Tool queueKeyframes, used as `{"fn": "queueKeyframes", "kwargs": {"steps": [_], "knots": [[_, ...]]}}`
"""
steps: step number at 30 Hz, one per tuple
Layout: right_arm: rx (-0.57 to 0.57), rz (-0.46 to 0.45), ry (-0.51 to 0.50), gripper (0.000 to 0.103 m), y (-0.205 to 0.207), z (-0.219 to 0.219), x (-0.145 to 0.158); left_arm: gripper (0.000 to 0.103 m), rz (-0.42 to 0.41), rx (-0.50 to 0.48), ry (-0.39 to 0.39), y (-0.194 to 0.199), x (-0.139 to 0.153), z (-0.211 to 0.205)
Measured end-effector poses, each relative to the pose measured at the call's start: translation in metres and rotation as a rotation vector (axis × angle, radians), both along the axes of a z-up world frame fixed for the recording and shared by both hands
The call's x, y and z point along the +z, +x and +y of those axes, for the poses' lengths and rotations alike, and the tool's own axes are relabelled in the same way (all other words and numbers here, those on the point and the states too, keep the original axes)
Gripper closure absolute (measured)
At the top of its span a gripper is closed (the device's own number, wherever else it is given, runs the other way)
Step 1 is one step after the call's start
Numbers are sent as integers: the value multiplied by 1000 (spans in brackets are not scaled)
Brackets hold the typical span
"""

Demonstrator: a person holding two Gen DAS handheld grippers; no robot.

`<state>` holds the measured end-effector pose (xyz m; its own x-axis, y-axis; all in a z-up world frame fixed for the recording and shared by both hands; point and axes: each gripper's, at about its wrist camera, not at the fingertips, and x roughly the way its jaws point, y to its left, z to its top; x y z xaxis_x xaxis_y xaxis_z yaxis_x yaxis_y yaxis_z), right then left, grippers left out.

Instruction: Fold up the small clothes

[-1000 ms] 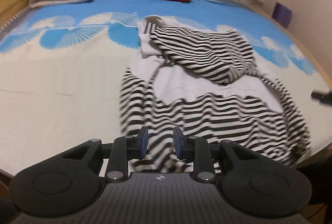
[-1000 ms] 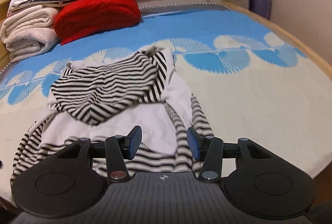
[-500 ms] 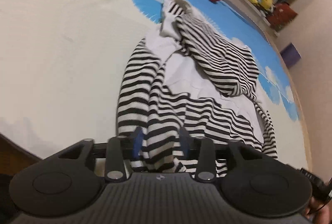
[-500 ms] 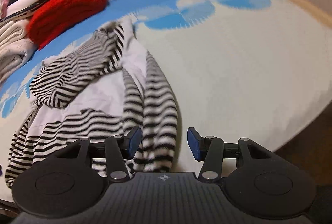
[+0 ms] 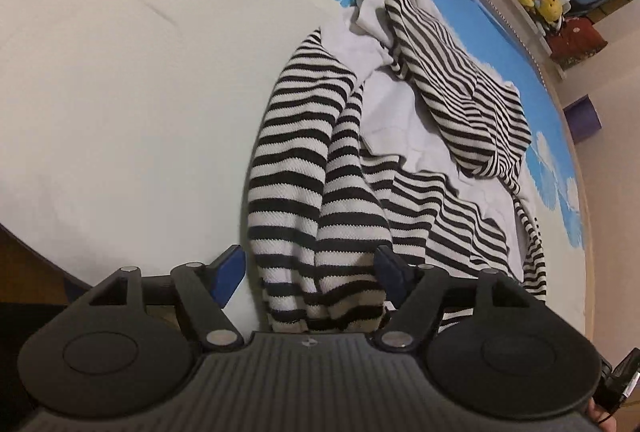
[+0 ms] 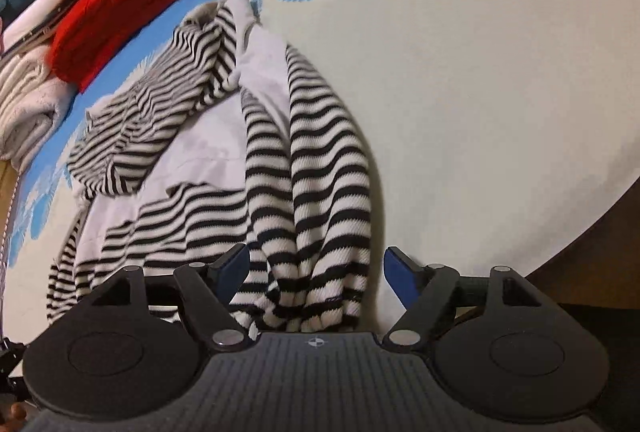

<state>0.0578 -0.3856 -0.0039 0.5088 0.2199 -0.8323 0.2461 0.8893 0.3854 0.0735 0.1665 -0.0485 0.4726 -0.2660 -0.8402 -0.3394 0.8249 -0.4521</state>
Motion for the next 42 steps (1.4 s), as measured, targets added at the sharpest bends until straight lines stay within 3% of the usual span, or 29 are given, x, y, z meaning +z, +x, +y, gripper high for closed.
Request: {"fn": "queueKeyframes", "kwargs": {"steps": [5, 13, 18, 20, 21, 22, 23, 24, 26, 28, 30, 34, 42], "knots": [[-9, 23, -31, 28, 2, 4, -11, 27, 21, 12, -2, 3, -9, -2], [8, 12, -84, 31, 2, 10, -10, 27, -17, -30, -26, 5, -7, -10], [13, 12, -95, 32, 2, 11, -10, 28, 11, -66, 37, 5, -13, -21], [23, 9, -108, 45, 2, 12, -10, 37, 2, -46, 75, 5, -12, -20], [26, 7, -109, 53, 2, 13, -10, 58, 3, -38, 82, 5, -12, -19], [34, 2, -101, 72, 2, 13, -9, 85, 11, -40, 83, 5, -13, -17], [37, -6, -94, 84, 1, 13, -8, 91, 13, -45, 78, 5, -14, -16], [39, -20, -94, 88, 0, 13, -6, 93, 3, -50, 80, 3, -11, -15], [34, -51, -100, 95, -3, 14, 2, 94, -26, -51, 90, 0, -3, -16], [17, -91, -85, 95, -6, 13, 13, 93, -52, -40, 78, -4, 5, -14], [7, -107, -79, 95, -10, 10, 18, 86, -52, -33, 75, -6, 7, -13], [-30, -10, -43, 77, -6, 3, 1, 67, 3, -16, 58, -4, -5, -10], [-9, 36, -58, 69, -6, 9, -9, 65, 21, -20, 58, 1, -15, -13]]}}
